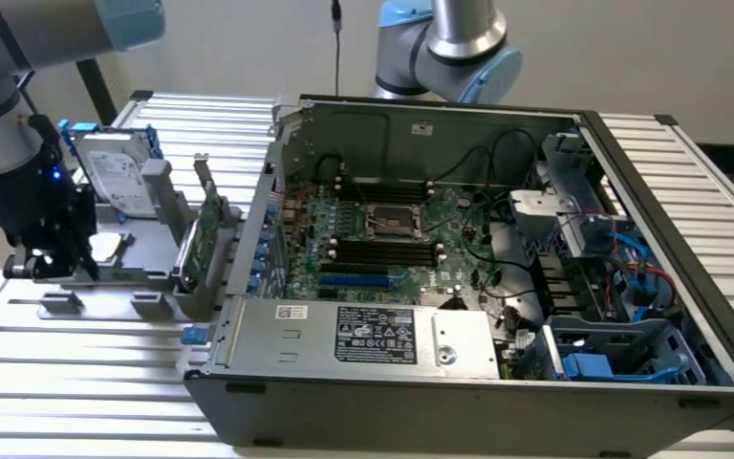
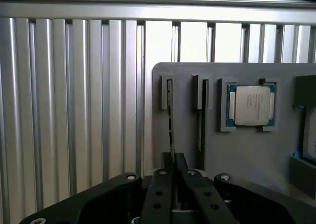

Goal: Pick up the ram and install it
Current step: 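Pick up the ram and move it above insertion slot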

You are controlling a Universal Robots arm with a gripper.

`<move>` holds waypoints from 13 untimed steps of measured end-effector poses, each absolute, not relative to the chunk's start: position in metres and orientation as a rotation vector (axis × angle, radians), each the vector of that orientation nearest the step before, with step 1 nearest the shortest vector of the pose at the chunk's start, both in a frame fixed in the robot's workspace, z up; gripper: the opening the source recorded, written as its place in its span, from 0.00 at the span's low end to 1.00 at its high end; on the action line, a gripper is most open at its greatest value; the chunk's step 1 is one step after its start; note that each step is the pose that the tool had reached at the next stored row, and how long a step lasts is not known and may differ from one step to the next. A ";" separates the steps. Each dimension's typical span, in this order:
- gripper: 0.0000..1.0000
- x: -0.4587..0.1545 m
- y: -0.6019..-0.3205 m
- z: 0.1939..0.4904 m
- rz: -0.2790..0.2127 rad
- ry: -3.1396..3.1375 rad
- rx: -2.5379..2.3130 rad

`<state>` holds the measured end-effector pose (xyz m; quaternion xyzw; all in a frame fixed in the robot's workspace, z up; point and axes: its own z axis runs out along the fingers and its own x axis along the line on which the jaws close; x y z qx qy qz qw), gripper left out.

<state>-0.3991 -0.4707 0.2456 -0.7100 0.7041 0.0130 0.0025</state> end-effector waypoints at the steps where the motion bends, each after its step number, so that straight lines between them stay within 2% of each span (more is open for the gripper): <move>1: 0.14 -0.398 -0.471 0.250 0.041 2.209 -2.227; 13: 0.14 -0.366 -0.473 0.305 0.048 2.212 -2.230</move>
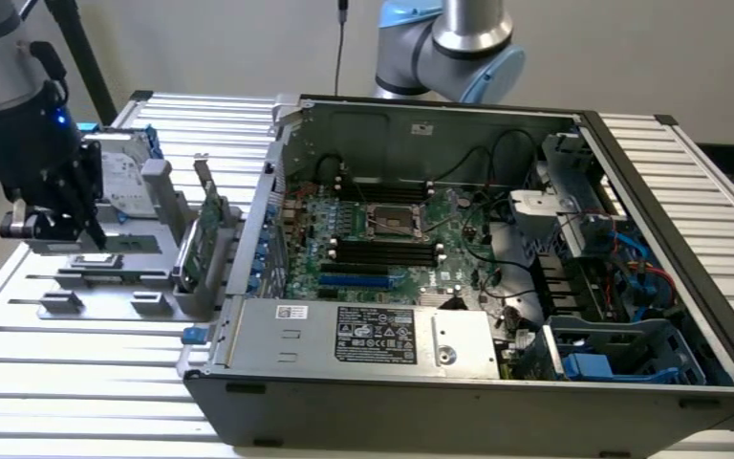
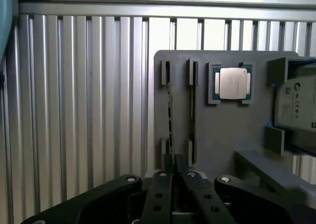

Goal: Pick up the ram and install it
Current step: 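Pick up the ram and move it above insertion slot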

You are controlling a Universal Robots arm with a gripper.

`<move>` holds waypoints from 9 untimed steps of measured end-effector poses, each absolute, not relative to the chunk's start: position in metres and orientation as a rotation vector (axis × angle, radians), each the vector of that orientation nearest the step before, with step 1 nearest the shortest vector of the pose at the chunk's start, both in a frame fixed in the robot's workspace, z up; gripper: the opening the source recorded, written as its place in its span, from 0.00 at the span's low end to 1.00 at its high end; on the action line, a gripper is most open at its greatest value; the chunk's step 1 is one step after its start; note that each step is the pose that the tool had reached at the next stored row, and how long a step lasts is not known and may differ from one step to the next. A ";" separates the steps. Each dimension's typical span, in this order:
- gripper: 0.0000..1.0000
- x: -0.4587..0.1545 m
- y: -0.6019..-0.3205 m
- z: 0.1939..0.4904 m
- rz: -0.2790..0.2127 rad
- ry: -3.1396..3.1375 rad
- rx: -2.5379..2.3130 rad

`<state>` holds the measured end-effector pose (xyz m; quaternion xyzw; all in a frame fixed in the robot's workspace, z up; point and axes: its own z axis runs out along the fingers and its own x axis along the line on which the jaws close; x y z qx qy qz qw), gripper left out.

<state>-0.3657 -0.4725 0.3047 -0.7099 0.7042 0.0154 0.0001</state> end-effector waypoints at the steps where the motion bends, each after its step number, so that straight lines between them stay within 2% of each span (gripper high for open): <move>1: 0.14 -0.361 -0.473 0.309 0.050 2.213 -2.230; 9: 0.14 -0.325 -0.475 0.346 0.059 2.215 -2.233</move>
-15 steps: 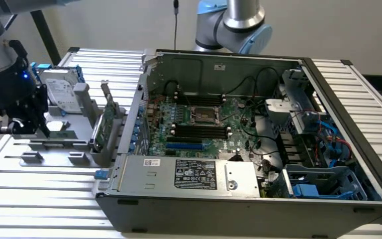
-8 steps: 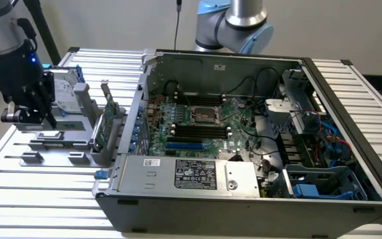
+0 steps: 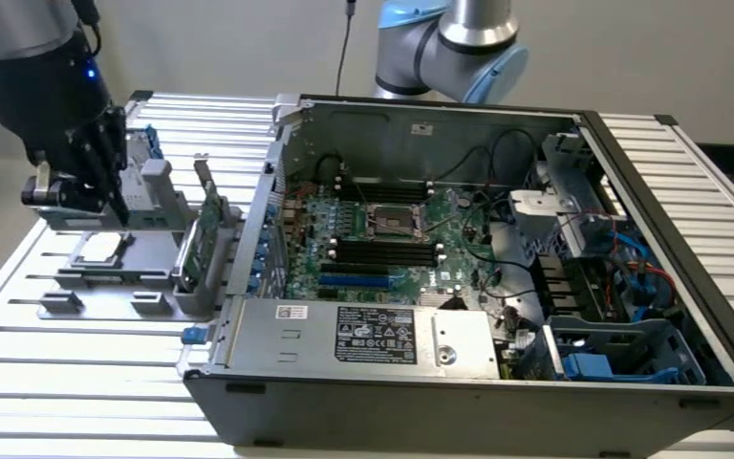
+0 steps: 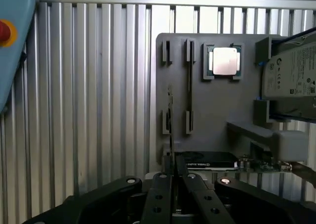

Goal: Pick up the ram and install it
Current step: 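Pick up the ram and move it above insertion slot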

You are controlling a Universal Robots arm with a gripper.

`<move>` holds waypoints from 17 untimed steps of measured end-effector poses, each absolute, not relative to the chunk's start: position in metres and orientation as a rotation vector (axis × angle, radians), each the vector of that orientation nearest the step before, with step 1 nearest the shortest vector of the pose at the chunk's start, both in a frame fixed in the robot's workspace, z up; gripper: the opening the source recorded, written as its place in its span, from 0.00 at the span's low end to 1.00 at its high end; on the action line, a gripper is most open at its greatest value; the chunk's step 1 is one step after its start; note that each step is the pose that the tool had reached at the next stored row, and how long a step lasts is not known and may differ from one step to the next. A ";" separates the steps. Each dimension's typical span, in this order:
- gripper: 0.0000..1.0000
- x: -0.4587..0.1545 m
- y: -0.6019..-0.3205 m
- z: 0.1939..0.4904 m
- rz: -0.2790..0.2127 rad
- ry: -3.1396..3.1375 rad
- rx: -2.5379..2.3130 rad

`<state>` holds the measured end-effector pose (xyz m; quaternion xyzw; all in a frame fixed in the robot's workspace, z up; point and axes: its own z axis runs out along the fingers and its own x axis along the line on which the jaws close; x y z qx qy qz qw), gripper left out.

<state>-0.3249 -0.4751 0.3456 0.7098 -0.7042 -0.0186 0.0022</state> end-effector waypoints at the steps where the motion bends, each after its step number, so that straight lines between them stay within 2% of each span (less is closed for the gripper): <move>1: 0.14 -0.320 -0.475 0.350 -0.060 -2.209 2.227; 8: 0.14 -0.288 -0.477 0.379 -0.069 -2.208 2.226; 17: 0.14 -0.247 -0.477 0.382 -0.084 -2.214 2.232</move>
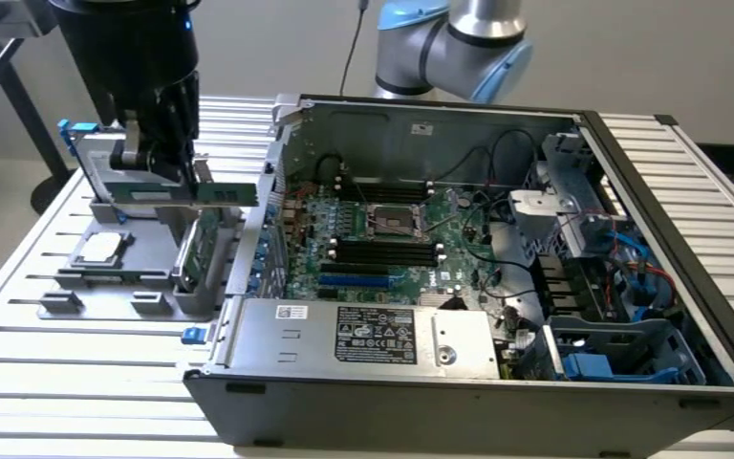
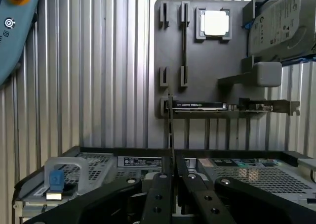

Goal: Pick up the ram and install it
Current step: 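Pick up the ram and move it above insertion slot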

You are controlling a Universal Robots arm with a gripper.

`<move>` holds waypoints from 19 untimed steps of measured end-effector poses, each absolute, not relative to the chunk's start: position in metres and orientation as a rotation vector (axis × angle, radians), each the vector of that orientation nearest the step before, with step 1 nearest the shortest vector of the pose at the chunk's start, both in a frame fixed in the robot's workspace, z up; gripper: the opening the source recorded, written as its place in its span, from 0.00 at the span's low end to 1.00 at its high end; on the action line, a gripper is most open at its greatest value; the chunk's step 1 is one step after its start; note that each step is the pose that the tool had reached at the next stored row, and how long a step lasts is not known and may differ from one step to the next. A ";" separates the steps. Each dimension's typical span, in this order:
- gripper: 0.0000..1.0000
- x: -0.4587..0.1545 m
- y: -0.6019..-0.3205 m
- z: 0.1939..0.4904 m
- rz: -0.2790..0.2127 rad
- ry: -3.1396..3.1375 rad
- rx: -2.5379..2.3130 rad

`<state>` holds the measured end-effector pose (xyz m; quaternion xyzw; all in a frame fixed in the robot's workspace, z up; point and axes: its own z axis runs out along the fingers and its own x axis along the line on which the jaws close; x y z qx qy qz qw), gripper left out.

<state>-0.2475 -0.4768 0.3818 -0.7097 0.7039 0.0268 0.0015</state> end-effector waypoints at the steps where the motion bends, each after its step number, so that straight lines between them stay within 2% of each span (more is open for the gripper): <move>1: 0.14 -0.243 -0.477 0.382 0.086 2.208 -2.227; 19: 0.14 -0.161 -0.477 0.381 0.105 2.199 -2.218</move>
